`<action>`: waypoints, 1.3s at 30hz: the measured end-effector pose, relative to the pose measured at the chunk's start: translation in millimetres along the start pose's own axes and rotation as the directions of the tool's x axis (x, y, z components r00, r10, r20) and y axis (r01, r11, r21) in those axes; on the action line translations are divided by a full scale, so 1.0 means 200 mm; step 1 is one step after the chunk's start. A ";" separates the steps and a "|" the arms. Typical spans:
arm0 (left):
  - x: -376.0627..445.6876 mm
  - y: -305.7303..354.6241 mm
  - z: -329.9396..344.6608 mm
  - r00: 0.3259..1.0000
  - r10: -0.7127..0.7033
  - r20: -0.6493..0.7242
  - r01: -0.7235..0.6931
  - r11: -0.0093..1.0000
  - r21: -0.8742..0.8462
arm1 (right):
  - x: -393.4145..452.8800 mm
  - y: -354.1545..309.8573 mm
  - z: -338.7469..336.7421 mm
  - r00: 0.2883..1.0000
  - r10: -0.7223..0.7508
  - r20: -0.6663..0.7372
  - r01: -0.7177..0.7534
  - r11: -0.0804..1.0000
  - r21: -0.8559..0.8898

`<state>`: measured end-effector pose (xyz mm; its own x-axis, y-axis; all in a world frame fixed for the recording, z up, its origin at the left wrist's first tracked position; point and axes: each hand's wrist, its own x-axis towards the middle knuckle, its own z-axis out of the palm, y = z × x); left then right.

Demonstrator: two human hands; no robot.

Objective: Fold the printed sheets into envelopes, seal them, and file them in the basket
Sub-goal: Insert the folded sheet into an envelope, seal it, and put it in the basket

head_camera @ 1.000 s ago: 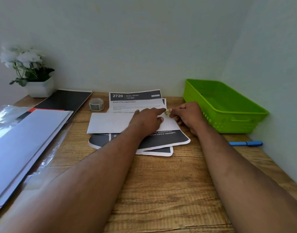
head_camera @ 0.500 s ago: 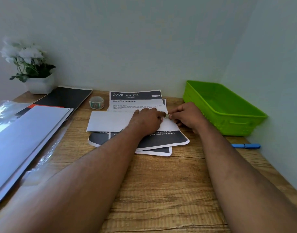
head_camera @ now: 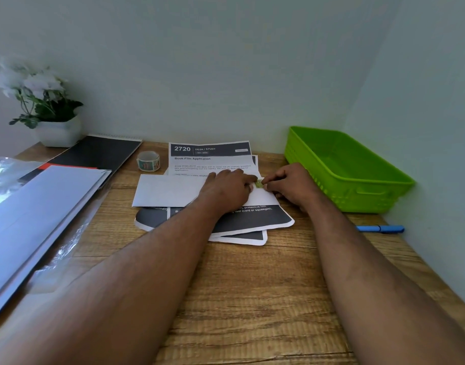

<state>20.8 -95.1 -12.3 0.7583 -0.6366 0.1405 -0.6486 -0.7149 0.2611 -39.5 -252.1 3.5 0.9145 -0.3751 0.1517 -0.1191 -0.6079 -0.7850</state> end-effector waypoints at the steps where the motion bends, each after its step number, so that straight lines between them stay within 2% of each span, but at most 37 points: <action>1: 0.00 0.00 0.00 1.000 0.000 0.001 0.000 1.000 -0.002 | 0.00 0.00 0.00 1.000 0.007 -0.003 -0.007 1.000 -0.004; 6: 0.00 0.00 0.00 1.000 -0.006 0.009 0.006 1.000 0.005 | 0.02 0.00 0.00 0.999 0.033 -0.023 -0.035 0.994 -0.103; 12: 0.00 0.00 0.00 1.000 -0.010 0.023 0.010 1.000 -0.005 | 0.03 -0.01 0.01 0.996 0.059 -0.064 -0.064 0.995 -0.082; 18: -0.01 0.01 -0.01 1.000 -0.014 0.021 0.014 1.000 -0.013 | 0.02 -0.04 0.01 0.999 0.044 -0.025 -0.047 0.990 -0.130; 26: 0.00 0.00 -0.01 1.000 -0.004 0.025 0.004 1.000 0.008 | 0.03 -0.02 0.01 0.997 0.068 -0.036 -0.069 0.997 -0.022; 39: 0.00 0.01 0.00 1.000 -0.008 0.021 0.008 1.000 0.013 | 0.04 -0.01 0.03 0.999 0.016 -0.051 -0.018 0.999 -0.033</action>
<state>19.3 -95.6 -11.2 0.7620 -0.6368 0.1179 -0.6434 -0.7237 0.2495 -29.8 -250.4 2.6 0.8917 -0.4199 0.1691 -0.1483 -0.6239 -0.7673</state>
